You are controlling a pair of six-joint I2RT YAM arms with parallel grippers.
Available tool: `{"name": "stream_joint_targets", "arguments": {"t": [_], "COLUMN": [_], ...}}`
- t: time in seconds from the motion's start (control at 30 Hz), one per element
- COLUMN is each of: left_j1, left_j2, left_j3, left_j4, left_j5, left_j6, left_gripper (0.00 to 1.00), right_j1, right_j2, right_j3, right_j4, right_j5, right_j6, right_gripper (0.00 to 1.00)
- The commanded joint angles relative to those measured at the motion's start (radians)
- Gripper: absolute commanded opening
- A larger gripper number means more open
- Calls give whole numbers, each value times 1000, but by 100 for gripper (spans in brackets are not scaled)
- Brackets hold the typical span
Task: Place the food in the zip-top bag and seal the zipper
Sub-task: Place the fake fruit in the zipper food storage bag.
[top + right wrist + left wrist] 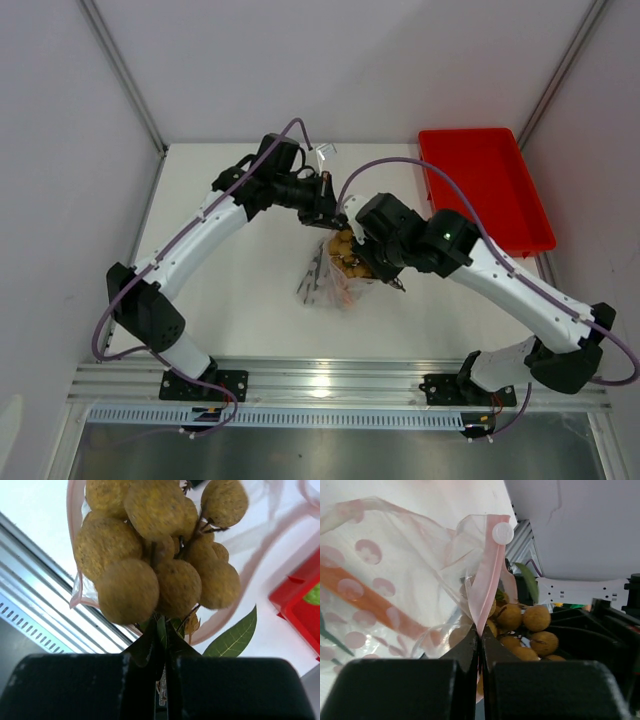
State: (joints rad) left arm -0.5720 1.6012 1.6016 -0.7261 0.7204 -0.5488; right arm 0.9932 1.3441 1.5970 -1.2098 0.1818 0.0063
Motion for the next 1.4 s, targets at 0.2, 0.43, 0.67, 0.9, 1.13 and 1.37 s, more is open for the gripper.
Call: {"name": "stream_joint_targets", "arguments": {"t": [0.2, 0.43, 0.67, 0.9, 1.13, 1.37], "left_j1": [-9, -12, -16, -14, -15, -15], "left_j2": [-135, -181, -161, -149, -150, -147], "left_j3": [-16, -51, -54, -51, -48, -29], "left_j4": [16, 33, 50, 57, 63, 54], "left_j5": [18, -22, -30, -47, -30, -18], "left_j6": [45, 26, 9, 4, 4, 6], "left_gripper": [1, 0, 1, 1, 1, 1], "right_j1": [-96, -172, -194, -234, -243, -271], "right_j2": [148, 95, -12, -144, -275, -336], "right_j3": [100, 115, 93, 18, -173, -291], "right_j4": [-54, 2, 134, 175, 156, 173], "right_j5": [-130, -169, -278, -285, -216, -203], "right_j6": [15, 127, 210, 322, 400, 445], "right_gripper": [17, 60, 76, 79, 77, 73]}}
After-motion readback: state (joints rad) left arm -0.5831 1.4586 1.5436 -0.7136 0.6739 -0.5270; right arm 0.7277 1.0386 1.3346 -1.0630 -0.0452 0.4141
